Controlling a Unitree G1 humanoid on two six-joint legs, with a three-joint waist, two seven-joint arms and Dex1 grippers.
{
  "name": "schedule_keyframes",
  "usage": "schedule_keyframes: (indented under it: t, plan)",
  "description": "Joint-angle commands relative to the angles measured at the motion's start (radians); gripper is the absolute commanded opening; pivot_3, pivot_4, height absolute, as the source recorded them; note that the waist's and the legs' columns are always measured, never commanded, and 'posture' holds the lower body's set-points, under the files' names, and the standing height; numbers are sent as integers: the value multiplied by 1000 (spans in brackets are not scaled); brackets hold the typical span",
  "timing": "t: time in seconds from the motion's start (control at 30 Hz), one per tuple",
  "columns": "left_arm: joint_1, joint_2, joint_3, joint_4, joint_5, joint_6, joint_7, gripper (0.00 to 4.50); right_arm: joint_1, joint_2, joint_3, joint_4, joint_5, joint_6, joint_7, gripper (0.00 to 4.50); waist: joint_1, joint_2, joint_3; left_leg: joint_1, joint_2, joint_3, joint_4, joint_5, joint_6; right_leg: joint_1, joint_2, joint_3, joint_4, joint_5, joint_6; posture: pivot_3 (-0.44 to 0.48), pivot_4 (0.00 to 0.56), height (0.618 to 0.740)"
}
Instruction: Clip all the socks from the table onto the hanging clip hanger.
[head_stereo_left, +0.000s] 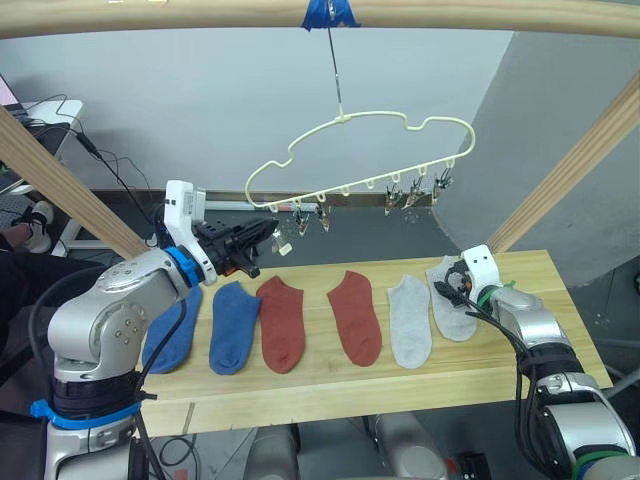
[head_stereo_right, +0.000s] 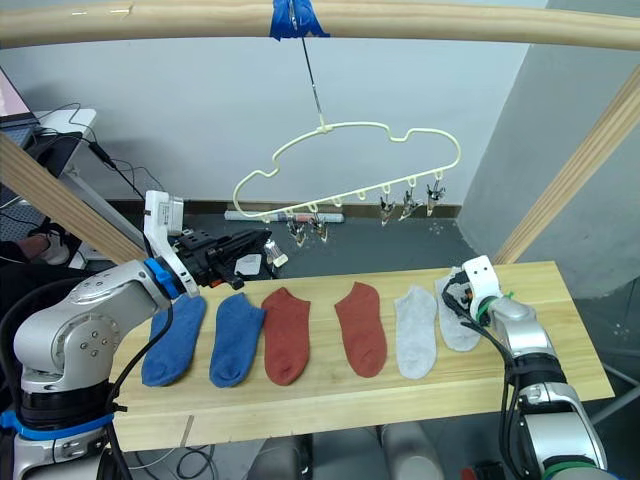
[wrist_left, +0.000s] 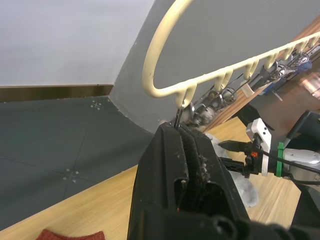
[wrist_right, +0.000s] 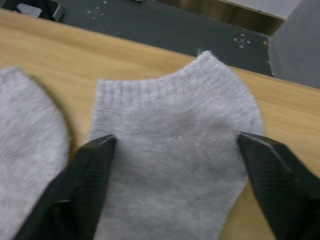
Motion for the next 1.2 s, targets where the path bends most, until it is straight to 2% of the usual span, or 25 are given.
schedule_keyframes:
  t: [0.03,0.2,0.27,0.37,0.43,0.53,0.67,0.73,0.8,0.9,1.2]
  plan:
    - [35,12,-6,16,8,33,15,0,65,-19,11,-18,-18,19,16,2507,1,0,0,0,0,0,0,0,0,0,0,0,0,0,0,-26,289,740]
    - [31,9,-8,20,6,36,17,0,133,-39,1,-97,-9,39,33,796,3,0,0,0,0,0,0,0,0,0,0,0,0,0,0,-30,289,740]
    - [24,4,-5,25,-5,46,19,0,176,-54,-10,-183,5,39,48,101,3,0,0,0,0,0,0,0,0,0,0,0,0,0,0,-33,289,740]
    - [2,-26,34,50,-66,97,51,0,236,-81,-29,-378,39,41,81,46,7,1,1,0,0,0,0,0,0,0,0,0,0,0,0,-32,291,740]
    - [-21,-50,80,79,-136,158,86,0,268,-95,-30,-571,89,61,132,46,5,2,3,-1,0,0,0,0,0,-1,0,0,0,0,0,-40,291,740]
    - [-60,-72,136,127,-232,249,139,0,290,-119,18,-822,107,125,178,46,-4,2,8,0,0,1,0,0,0,-2,0,1,1,0,1,-50,290,740]
    - [-98,-89,179,164,-317,326,205,0,289,-116,57,-971,114,195,171,46,2,1,8,-1,0,-4,0,0,0,-2,1,-2,2,0,0,-54,290,740]
    - [-120,-103,200,192,-360,360,248,0,263,-86,135,-1046,83,199,154,46,3,0,9,-1,0,-3,0,0,0,-2,0,-2,1,0,0,-66,285,740]
    - [-159,-137,235,227,-428,385,317,0,203,-23,247,-1075,28,179,130,46,0,-1,9,-2,0,-2,0,0,0,-2,0,-1,0,0,0,-68,281,740]
    - [-195,-164,259,249,-486,397,385,0,137,41,346,-1033,-54,124,96,46,0,-3,11,-2,0,-3,0,0,-1,-3,0,-1,1,0,0,-71,274,740]
    - [-184,-157,223,239,-525,380,420,0,54,128,408,-951,-125,60,72,46,17,-3,11,-7,0,-4,0,-1,-3,-6,-1,-4,0,0,0,-66,270,740]
